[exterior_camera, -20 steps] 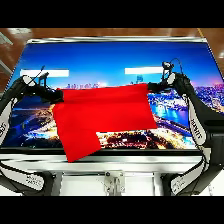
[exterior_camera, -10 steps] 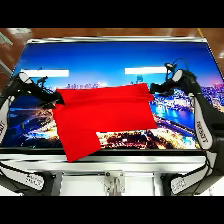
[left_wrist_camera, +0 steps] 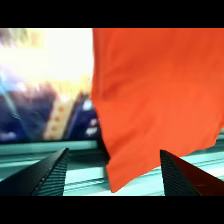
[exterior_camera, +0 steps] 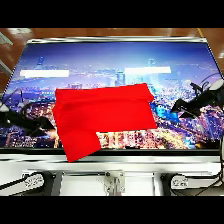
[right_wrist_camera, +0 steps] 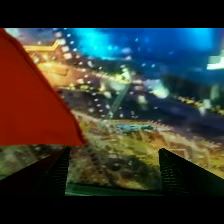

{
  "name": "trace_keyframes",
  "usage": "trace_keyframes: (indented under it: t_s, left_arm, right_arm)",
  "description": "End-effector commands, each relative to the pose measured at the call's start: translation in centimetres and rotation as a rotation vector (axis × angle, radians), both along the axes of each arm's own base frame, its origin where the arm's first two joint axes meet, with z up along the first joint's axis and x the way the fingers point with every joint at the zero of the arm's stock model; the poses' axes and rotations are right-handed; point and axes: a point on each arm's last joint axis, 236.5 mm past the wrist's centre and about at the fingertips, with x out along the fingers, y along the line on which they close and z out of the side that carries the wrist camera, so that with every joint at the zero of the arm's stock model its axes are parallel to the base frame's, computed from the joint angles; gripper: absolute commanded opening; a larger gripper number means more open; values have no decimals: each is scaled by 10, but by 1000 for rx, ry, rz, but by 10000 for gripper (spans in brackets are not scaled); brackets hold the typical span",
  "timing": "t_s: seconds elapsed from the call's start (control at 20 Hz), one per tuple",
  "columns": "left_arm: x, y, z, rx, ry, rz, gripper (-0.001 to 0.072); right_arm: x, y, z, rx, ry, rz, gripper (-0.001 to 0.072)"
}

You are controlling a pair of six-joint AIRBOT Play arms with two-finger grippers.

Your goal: Fold the shirts.

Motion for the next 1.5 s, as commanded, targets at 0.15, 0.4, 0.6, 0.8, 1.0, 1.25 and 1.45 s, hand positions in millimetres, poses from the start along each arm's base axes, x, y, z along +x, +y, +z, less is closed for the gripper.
trace_keyframes:
  t_s: [0.15, 0.4, 0.6, 0.8, 1.0, 1.25, 1.45]
  left_arm:
    - [-25, -25, -41, -63, -14, 134, 658]
    - [-14, -48, -55, -81, -8, 115, 656]
    - [-1, -65, -59, -104, -27, 134, 347]
    - [-8, -73, -51, -141, -40, 58, 45]
    - [-5, -73, -40, -137, -97, 24, 45]
    - [-3, -73, -33, -138, -120, 11, 45]
    - [3, -73, -25, -144, -135, -1, 45]
  right_arm:
    - [7, 36, 0, 156, -58, -51, 651]
    - [14, 45, -1, 142, -80, -32, 652]
    - [13, 45, -1, 143, -75, -29, 651]
    - [-1, 42, -8, 102, -30, 27, 669]
    - [-18, 56, -29, 117, 13, 40, 669]
    - [-29, 85, -66, 137, 67, 48, 669]
    - [-25, 94, -79, 174, 96, 3, 668]
